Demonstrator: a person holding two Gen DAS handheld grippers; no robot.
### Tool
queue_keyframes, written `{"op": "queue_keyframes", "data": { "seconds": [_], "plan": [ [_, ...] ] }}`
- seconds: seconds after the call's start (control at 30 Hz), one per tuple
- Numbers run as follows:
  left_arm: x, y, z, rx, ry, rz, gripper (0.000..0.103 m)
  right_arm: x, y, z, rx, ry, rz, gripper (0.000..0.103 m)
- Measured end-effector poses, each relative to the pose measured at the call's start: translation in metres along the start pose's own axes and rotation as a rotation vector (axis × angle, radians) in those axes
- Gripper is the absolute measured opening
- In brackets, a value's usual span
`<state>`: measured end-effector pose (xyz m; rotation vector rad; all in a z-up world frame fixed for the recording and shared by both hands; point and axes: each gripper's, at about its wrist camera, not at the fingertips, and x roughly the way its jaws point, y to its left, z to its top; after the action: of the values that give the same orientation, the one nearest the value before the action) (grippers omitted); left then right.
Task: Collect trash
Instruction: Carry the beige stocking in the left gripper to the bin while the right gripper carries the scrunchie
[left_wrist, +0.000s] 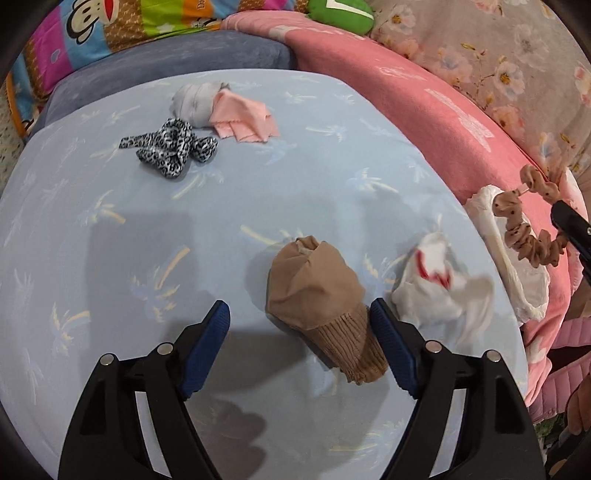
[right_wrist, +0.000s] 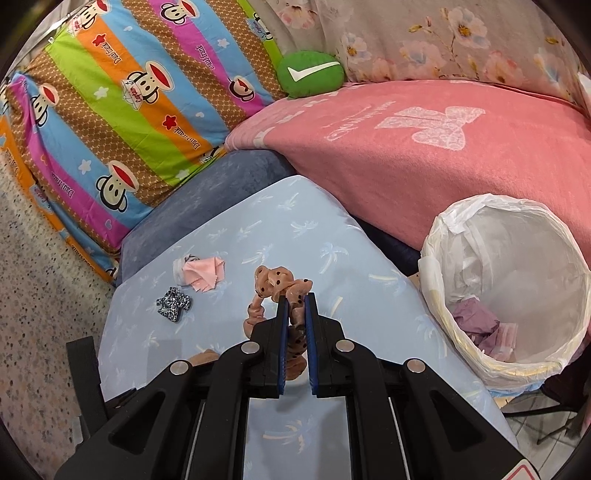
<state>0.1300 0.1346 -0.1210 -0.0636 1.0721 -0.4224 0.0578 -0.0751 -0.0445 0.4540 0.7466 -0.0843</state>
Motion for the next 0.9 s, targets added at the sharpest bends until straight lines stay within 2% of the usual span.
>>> {"op": "queue_keyframes", "data": {
  "seconds": [0.07,0.1,0.13,0.2,0.3,0.53,0.63,0.9],
  "plan": [
    [0.003,-0.002,0.0,0.0,0.011,0.005,0.071,0.001,0.0,-0.001,0.0,0.002,0.001,0.01],
    [0.005,-0.004,0.0,0.006,0.016,-0.004,0.061,0.001,0.0,-0.001,0.0,0.002,0.0,0.01],
    [0.006,-0.006,0.0,0.012,0.021,-0.012,0.055,0.001,0.0,-0.001,-0.001,0.004,0.0,0.01],
    [0.007,-0.009,0.0,0.024,0.031,-0.027,0.033,0.0,0.001,-0.002,-0.002,0.004,0.001,0.01],
    [0.0,-0.016,0.004,0.046,0.015,-0.033,0.021,-0.005,0.001,0.001,-0.008,-0.004,0.003,0.01],
    [-0.036,-0.042,0.027,0.092,-0.083,-0.067,0.018,-0.019,-0.003,0.013,-0.012,-0.049,0.007,0.01],
    [-0.053,-0.068,0.046,0.134,-0.142,-0.097,0.018,-0.03,-0.01,0.023,-0.007,-0.079,0.005,0.01],
    [-0.075,-0.147,0.074,0.262,-0.227,-0.189,0.018,-0.069,-0.03,0.055,-0.007,-0.174,-0.026,0.01]
  ]
}}
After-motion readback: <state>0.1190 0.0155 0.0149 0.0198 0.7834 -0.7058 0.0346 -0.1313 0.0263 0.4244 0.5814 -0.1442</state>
